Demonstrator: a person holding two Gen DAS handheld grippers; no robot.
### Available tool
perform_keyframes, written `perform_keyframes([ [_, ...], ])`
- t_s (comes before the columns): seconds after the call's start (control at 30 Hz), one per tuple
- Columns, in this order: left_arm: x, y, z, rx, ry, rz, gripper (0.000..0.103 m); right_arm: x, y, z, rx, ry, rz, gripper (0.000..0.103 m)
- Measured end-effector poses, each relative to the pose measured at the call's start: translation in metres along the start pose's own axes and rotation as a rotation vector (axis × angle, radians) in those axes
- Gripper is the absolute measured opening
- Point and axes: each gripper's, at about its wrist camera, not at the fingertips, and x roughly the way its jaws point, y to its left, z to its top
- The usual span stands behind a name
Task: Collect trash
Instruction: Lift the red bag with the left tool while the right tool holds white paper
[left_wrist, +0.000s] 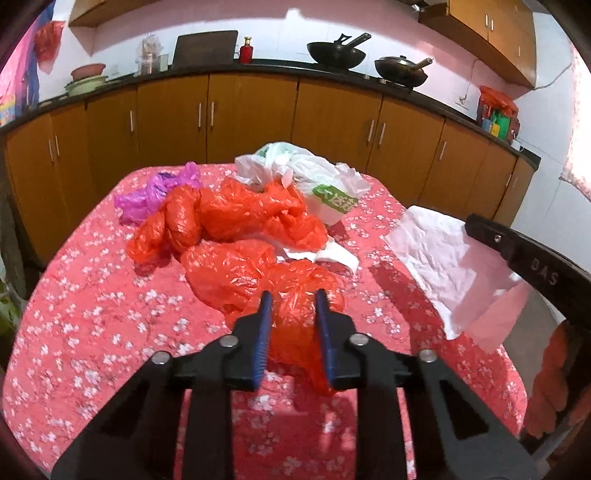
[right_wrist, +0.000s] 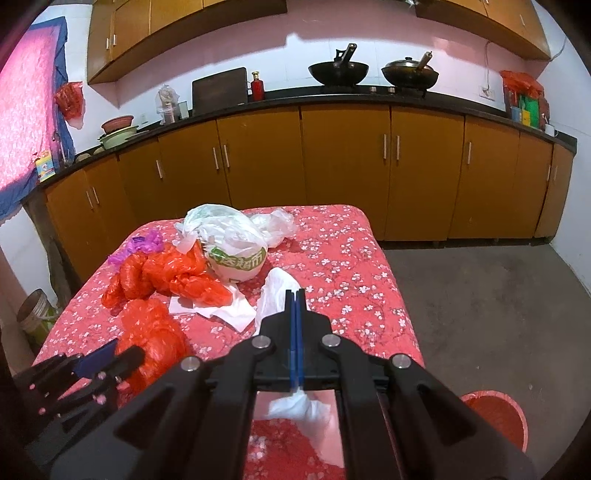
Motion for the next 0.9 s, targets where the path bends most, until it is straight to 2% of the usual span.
perform_keyframes([
  [0.47, -0.035, 0.023, 0.034, -0.032, -0.103, 0.045, 0.016, -0.024, 0.005, 0.006, 0.008, -0.047, 0.034, 0.002],
  [0.9, -0.05, 0.002, 0.046, 0.002, -0.143, 0.031, 0.016, -0.051, -0.013, 0.004, 0.03, -0.082, 0.02, 0.002],
])
